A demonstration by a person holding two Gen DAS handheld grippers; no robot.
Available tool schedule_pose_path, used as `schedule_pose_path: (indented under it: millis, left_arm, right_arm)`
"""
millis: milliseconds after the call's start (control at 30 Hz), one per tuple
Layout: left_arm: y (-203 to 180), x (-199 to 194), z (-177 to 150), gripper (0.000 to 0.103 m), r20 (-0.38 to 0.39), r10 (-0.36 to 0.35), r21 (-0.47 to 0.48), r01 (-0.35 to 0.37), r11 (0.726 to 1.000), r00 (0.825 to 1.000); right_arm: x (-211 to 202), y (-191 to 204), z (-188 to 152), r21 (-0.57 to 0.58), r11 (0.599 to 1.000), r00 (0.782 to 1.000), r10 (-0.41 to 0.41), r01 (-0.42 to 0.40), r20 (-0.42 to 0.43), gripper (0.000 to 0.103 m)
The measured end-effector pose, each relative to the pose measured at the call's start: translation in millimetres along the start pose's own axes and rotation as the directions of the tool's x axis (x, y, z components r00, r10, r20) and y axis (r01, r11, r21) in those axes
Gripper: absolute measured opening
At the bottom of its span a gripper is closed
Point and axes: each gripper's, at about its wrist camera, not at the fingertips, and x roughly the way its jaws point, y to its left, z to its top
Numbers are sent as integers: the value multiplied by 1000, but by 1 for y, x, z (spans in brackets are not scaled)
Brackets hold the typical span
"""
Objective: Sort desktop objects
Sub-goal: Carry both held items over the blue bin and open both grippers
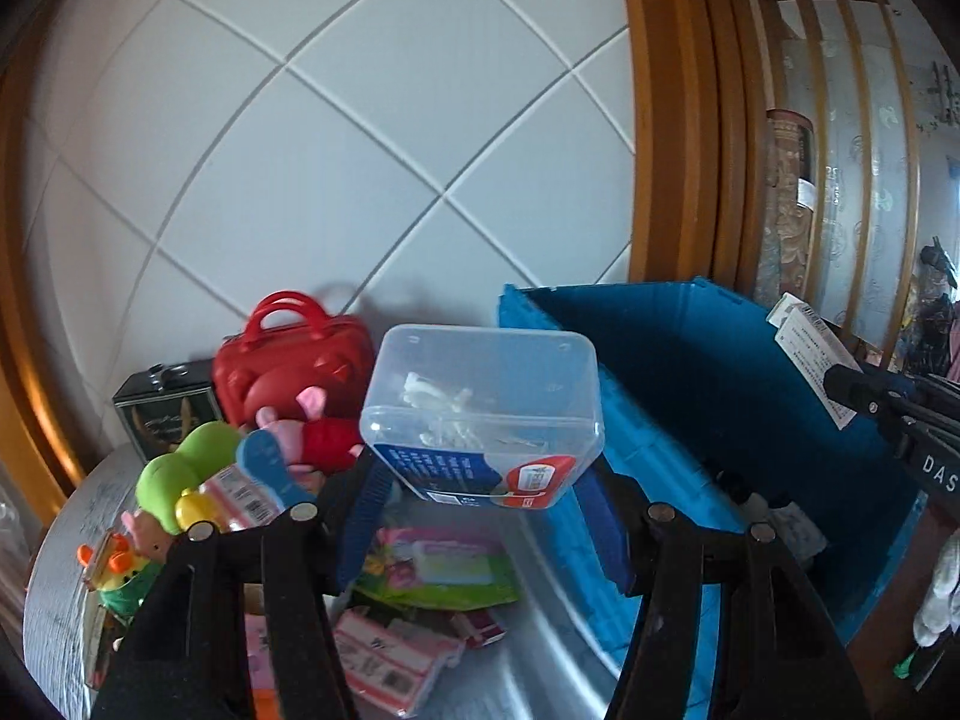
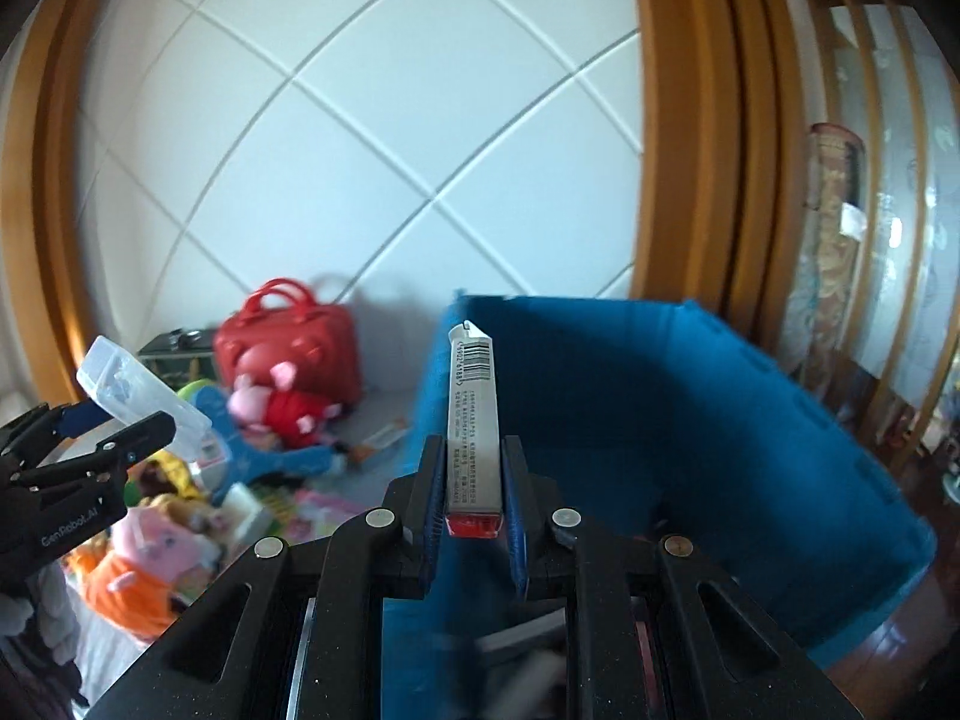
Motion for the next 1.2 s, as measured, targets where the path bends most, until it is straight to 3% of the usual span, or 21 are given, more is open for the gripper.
schedule_pose_path:
  millis: [100, 267, 467, 533, 700, 933, 1000, 1033, 1100, 1200]
  left_arm:
    - [-55, 23, 22, 59, -21, -38, 11, 38, 999, 999]
    - [-129, 65, 45, 59, -136, -63, 51, 71, 996, 989]
    - [-197, 110, 38, 60, -295, -49, 98, 82, 992, 954]
    - [-212, 119, 36, 60, -336, -69, 98, 107, 989, 939]
    - [-230, 126, 31, 63, -372, -63, 107, 110, 988, 926]
    - [-228, 124, 28, 65, -363, -74, 96, 117, 989, 929]
    - [-225, 119, 28, 66, -354, -82, 85, 120, 989, 932]
    - [-223, 116, 29, 66, -348, -87, 80, 122, 989, 933]
    - [-217, 106, 32, 66, -330, -98, 69, 128, 989, 939]
    - [-205, 87, 36, 74, -284, -110, 58, 132, 990, 952]
  right_arm:
    - [14, -47, 3, -8, 998, 998, -59, 59, -23, 18]
    - [49, -113, -2, -17, 990, 982, -143, 142, -126, 18]
    - [85, -155, -11, -22, 988, 951, -150, 150, -269, 18]
    - [89, -162, -13, -48, 986, 941, -166, 159, -294, 18]
    - [99, -174, -18, -107, 979, 919, -202, 176, -338, 18]
    - [101, -177, -20, -125, 975, 911, -218, 185, -351, 19]
    - [100, -177, -20, -126, 972, 910, -231, 199, -343, 34]
    - [99, -177, -19, -125, 971, 911, -234, 203, -340, 54]
    - [92, -174, -18, -126, 968, 918, -246, 217, -311, 82]
    - [77, -166, -13, -107, 971, 934, -234, 213, -271, 86]
